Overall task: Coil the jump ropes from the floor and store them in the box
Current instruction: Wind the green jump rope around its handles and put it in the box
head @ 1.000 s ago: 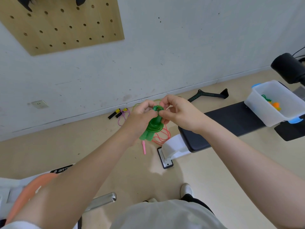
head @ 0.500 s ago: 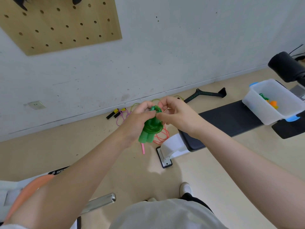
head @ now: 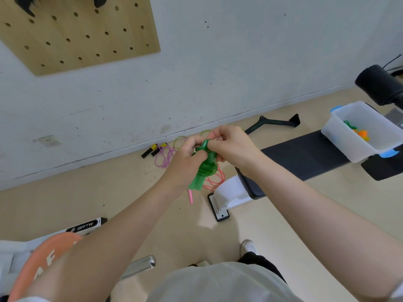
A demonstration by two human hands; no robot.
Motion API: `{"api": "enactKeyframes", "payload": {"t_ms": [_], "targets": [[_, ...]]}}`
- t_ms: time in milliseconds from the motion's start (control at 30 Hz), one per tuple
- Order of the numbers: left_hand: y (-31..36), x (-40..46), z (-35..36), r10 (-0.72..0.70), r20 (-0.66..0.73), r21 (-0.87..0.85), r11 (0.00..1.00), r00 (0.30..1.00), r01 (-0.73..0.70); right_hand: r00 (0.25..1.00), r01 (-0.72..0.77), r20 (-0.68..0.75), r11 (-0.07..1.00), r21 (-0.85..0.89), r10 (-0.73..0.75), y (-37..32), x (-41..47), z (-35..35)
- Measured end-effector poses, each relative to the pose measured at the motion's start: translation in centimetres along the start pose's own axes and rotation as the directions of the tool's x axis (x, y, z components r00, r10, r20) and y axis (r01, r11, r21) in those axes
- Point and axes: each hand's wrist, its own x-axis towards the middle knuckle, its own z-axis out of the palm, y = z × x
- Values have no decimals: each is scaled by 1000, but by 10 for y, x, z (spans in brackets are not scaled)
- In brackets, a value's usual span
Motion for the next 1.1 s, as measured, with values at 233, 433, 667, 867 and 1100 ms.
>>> {"api": "enactKeyframes", "payload": {"t_ms": [233, 433, 667, 867, 1100], "targets": [[6, 10, 9, -15, -21, -134, 991, 1000, 12, 993, -52, 110, 978, 201, 30, 5, 9, -21], [10, 33, 32, -132, -68, -277, 955, 989, 108, 916, -170, 401, 913, 371, 7, 24, 27, -62], [33, 76, 95, -275, -85, -465, 861, 958, 206, 898, 217, 404, 974, -58, -176, 43, 67, -126], [53, 110, 154, -399, 35, -647, 690, 916, 325, 821, 134, 548, 988, 82, -158, 67, 94, -186], [59, 146, 210, -407, -42, -628, 721, 912, 293, 844, 29, 529, 992, 119, -88, 100, 116, -237]]}}
